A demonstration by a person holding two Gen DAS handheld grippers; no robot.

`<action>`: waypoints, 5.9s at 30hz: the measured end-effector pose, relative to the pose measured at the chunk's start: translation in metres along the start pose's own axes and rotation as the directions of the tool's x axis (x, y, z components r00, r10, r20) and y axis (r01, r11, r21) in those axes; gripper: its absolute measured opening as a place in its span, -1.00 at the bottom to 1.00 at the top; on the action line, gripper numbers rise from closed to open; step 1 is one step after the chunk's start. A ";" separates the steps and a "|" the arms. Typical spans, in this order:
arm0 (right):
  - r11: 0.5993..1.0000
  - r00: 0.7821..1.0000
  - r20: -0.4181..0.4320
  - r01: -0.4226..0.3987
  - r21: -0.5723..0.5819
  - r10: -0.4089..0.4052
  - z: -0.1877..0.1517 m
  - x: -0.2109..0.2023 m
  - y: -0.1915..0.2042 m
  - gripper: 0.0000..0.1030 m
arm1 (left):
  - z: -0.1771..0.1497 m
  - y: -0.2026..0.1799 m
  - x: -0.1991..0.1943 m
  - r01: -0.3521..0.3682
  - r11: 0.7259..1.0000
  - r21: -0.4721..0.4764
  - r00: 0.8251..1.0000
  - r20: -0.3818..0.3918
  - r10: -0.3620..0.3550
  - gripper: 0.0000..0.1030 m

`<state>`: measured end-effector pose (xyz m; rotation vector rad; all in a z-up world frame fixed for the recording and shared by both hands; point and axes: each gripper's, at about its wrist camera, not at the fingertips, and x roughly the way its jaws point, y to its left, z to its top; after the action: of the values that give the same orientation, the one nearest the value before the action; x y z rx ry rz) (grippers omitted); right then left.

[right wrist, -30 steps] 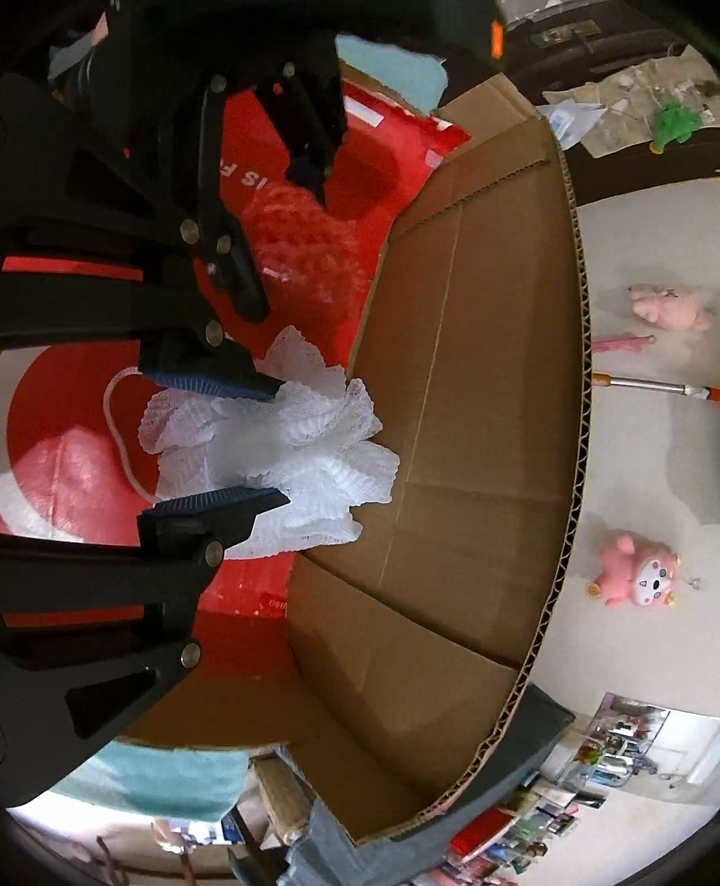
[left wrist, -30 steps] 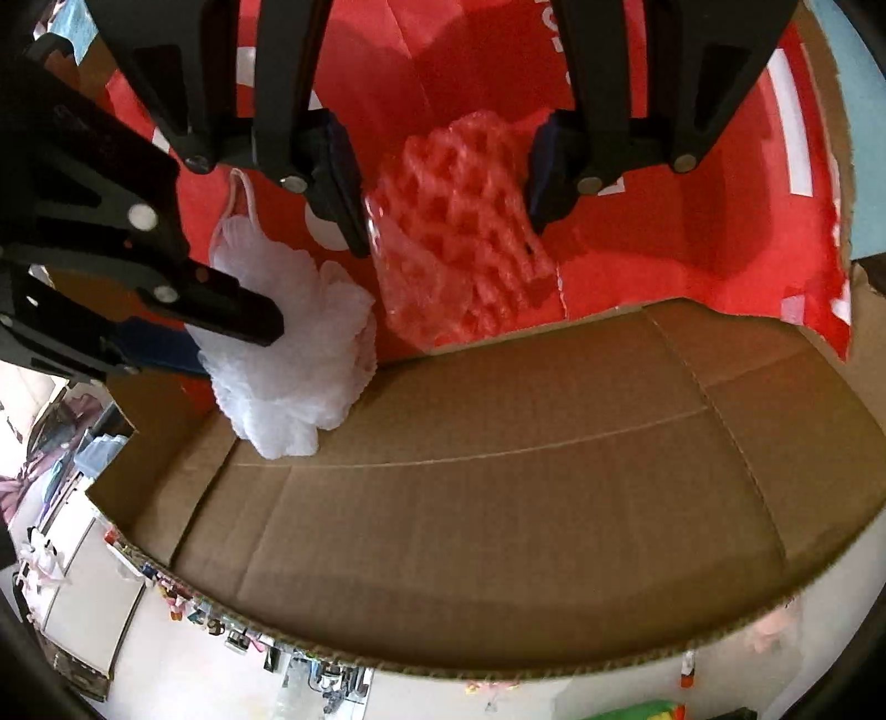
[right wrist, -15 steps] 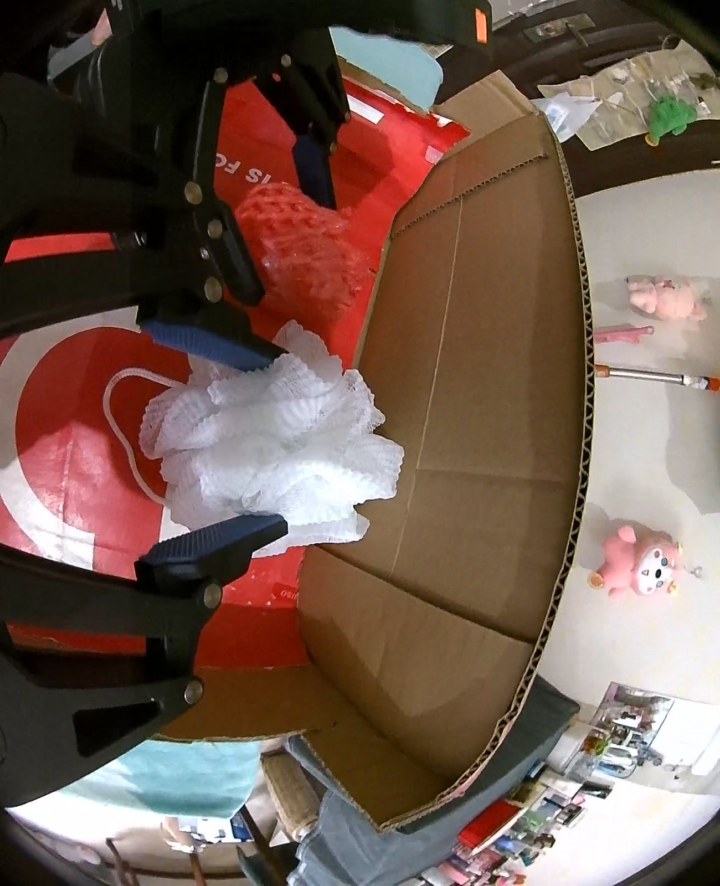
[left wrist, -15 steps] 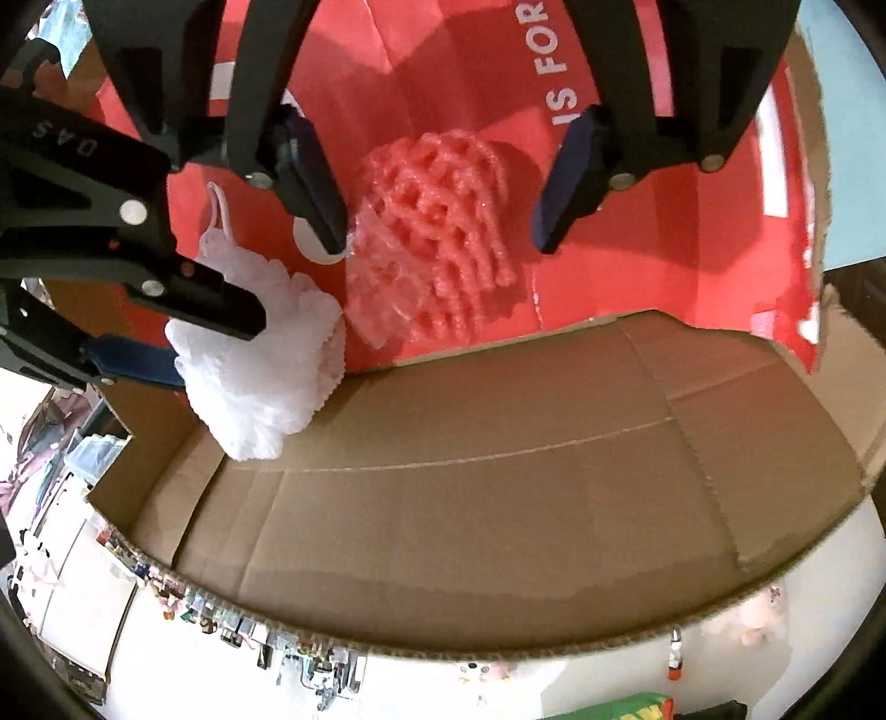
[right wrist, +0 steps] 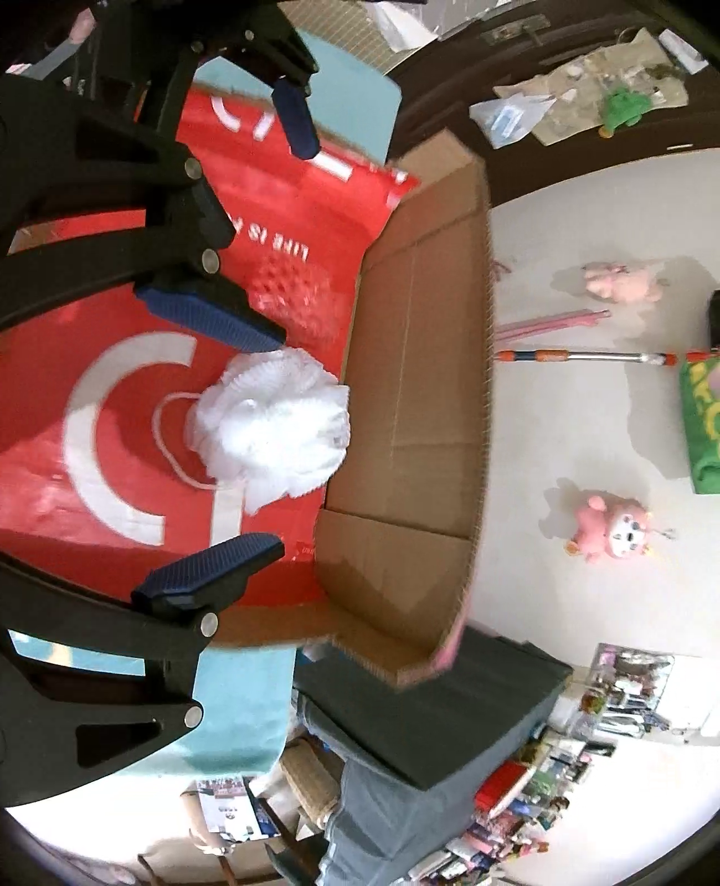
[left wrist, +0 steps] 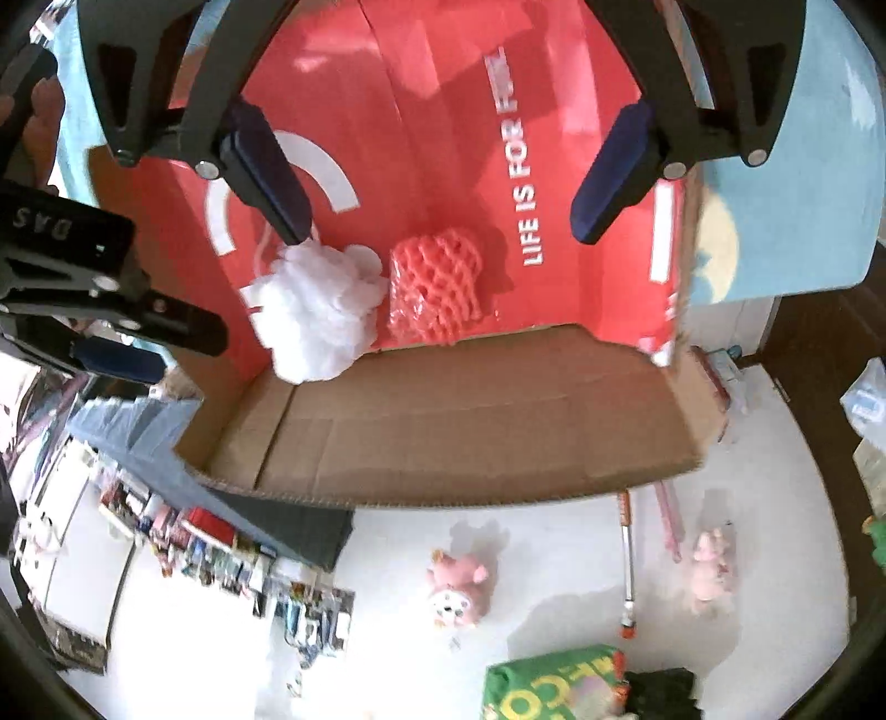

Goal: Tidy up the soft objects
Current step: 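Open the left tool while the right tool opens, releasing both items onto the red lining, then move both tools back out of the box toward the remaining items, then grasp the beige crocheted knot with the right tool while the left tool grasps the red fuzzy sponge, then carry the crocheted knot with the right tool while the left tool carries the red sponge into the box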

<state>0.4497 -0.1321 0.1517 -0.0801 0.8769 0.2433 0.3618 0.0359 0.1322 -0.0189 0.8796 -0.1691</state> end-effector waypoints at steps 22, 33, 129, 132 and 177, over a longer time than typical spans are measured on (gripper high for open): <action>1.000 0.909 0.417 0.003 -0.017 0.004 -0.146 -0.241 0.028 0.78 | -0.105 -0.051 -0.206 0.035 0.999 -0.001 0.905 0.423 -0.031 1.00; 0.998 0.791 0.608 0.070 0.006 -0.059 -0.260 -0.305 0.047 0.98 | -0.203 -0.075 -0.256 0.019 1.000 0.024 0.807 0.590 -0.030 1.00; 0.977 0.954 0.294 -0.111 0.184 0.053 -0.344 -0.156 -0.021 -0.45 | -0.282 0.022 -0.139 -0.072 0.996 -0.058 0.973 0.214 0.083 -0.20; 0.981 0.944 0.315 -0.144 0.133 0.096 -0.347 -0.168 -0.003 -0.45 | -0.279 0.003 -0.151 -0.026 1.000 -0.010 0.969 0.246 0.028 -0.20; 0.973 0.962 0.227 -0.187 0.134 0.154 -0.358 -0.156 0.016 -0.45 | -0.267 0.017 -0.138 0.146 0.987 -0.072 0.980 0.150 -0.134 -0.20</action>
<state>0.0809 -0.2049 0.0438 0.1650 0.6836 0.3388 0.0732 0.0880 0.0662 -0.1688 0.7396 -0.2598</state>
